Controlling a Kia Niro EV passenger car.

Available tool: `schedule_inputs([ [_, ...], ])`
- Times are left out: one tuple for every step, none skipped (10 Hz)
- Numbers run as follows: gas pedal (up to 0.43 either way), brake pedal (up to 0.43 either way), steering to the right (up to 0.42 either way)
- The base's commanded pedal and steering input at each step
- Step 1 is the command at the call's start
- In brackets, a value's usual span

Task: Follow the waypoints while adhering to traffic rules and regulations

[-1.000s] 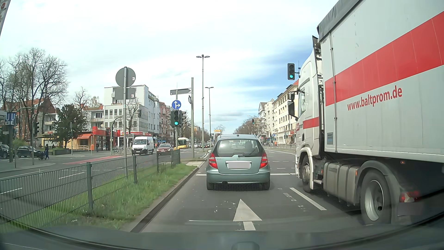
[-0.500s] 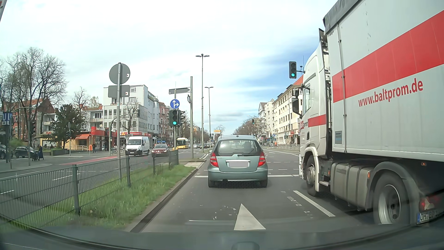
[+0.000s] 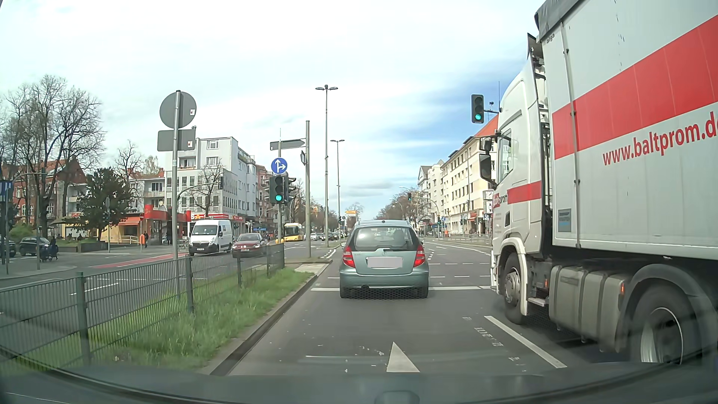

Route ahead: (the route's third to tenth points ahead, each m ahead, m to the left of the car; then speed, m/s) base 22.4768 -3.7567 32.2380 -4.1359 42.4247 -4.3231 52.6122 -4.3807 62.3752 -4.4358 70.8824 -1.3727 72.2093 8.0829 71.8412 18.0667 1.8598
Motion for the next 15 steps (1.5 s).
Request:
schedule_inputs([
  [0.22,0.0,0.001],
  [0.22,0.0,0.0],
  [0.228,0.0,0.0],
  [0.228,0.0,0.0],
  [0.228,0.0,0.0],
  [0.228,0.0,0.0],
  [0.228,0.0,0.0],
  [0.22,0.0,0.0],
  [0.22,0.0,0.0],
  [0.22,0.0,0.0],
  [0.22,0.0,0.0],
  [0.22,0.0,0.0],
  [0.22,0.0,0.0],
  [0.209,0.0,0.0],
  [0.209,0.0,0.0],
])
